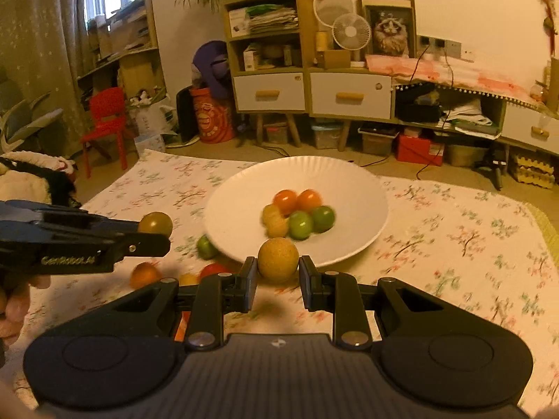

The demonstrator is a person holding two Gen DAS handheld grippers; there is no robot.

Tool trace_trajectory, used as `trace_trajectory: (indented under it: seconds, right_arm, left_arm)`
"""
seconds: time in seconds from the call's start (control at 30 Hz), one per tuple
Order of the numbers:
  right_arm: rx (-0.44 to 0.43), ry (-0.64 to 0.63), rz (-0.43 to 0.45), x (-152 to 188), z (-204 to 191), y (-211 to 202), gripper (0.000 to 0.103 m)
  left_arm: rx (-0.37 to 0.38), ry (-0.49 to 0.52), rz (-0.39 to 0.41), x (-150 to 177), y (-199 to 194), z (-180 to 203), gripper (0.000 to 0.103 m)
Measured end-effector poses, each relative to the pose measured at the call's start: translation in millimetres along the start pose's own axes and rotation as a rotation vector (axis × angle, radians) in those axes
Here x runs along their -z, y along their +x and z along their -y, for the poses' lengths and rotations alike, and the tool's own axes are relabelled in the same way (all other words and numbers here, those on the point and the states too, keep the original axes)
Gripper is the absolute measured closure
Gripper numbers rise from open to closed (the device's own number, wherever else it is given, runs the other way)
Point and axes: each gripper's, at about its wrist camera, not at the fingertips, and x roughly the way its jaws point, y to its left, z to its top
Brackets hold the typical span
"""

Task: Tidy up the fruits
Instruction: 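Carry both held fruits to the white plate and lower them onto it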

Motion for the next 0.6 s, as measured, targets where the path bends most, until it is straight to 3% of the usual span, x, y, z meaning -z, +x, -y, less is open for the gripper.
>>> trace_trajectory:
  seconds: [0.37, 0.6]
  right_arm:
    - [0.019, 0.0, -0.031, -13.5, 24.7, 39.2, 0.08]
    - [-0.06, 0.021, -0.07, -20.3, 39.9, 53.5, 0.08]
  left_arm:
    - [0.006, 0.024, -0.038, -13.7, 47.1, 13.3, 0.065]
    - [0.056, 0.033, -0.069, -15.3, 61.3, 22.9, 0.065]
